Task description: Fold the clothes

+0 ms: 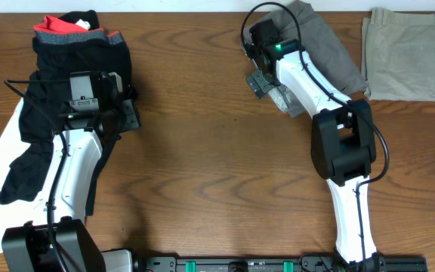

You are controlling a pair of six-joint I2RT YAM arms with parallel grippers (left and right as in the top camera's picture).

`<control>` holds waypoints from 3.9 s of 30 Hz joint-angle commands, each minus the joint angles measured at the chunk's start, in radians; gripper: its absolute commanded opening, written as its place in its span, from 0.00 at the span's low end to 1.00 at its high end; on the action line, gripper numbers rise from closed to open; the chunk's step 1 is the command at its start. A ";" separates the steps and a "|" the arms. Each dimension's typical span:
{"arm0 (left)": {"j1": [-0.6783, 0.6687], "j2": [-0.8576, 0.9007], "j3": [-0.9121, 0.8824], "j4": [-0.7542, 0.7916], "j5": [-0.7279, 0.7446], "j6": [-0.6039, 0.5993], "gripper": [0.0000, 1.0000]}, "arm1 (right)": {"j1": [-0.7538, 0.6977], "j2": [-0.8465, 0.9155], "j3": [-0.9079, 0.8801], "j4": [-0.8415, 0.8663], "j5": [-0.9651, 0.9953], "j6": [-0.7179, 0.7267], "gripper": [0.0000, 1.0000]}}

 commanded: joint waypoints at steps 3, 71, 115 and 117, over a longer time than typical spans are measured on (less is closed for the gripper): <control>0.000 0.005 0.018 0.002 -0.013 0.010 0.27 | 0.008 0.032 0.005 0.031 0.109 0.035 0.96; 0.000 0.005 0.016 0.002 -0.032 0.010 0.27 | -0.203 -0.386 0.217 -0.108 0.416 0.501 0.02; 0.000 0.005 0.016 0.002 -0.032 0.010 0.27 | -0.616 -0.362 0.177 -0.122 0.332 1.642 0.02; 0.000 0.005 0.016 0.002 -0.032 0.010 0.27 | -0.624 -0.362 0.177 -0.122 0.308 1.642 0.02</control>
